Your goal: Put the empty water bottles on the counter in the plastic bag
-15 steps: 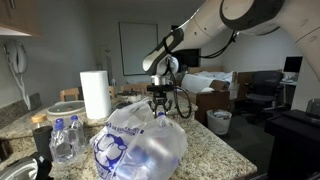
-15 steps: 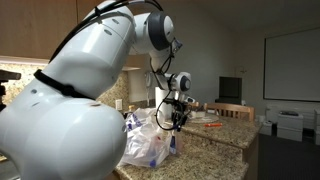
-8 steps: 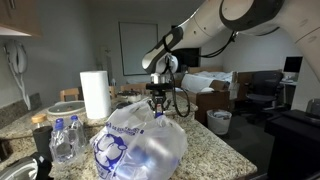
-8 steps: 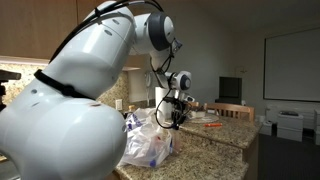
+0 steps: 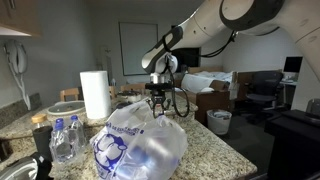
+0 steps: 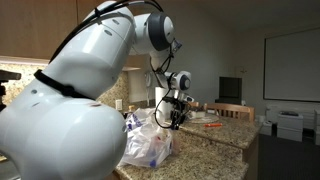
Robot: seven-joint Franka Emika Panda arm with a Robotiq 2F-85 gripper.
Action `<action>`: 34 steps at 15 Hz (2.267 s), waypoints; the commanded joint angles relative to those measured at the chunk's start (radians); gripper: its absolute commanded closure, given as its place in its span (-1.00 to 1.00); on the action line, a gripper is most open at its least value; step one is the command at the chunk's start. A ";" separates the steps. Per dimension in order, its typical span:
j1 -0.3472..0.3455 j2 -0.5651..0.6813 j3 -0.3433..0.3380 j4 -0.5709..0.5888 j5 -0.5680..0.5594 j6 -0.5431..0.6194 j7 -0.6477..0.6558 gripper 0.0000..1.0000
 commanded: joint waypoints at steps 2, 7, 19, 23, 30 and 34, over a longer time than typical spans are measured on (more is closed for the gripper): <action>0.007 -0.042 0.007 -0.053 0.020 -0.010 -0.010 -0.80; 0.021 -0.057 0.015 -0.089 0.022 -0.003 0.005 -0.20; 0.027 -0.133 0.008 -0.165 0.015 0.020 0.028 0.70; 0.032 -0.300 0.015 -0.357 0.010 0.149 0.022 0.70; 0.004 -0.653 0.046 -0.673 0.071 0.285 0.006 0.70; -0.018 -0.804 0.043 -0.719 0.155 0.206 -0.053 0.70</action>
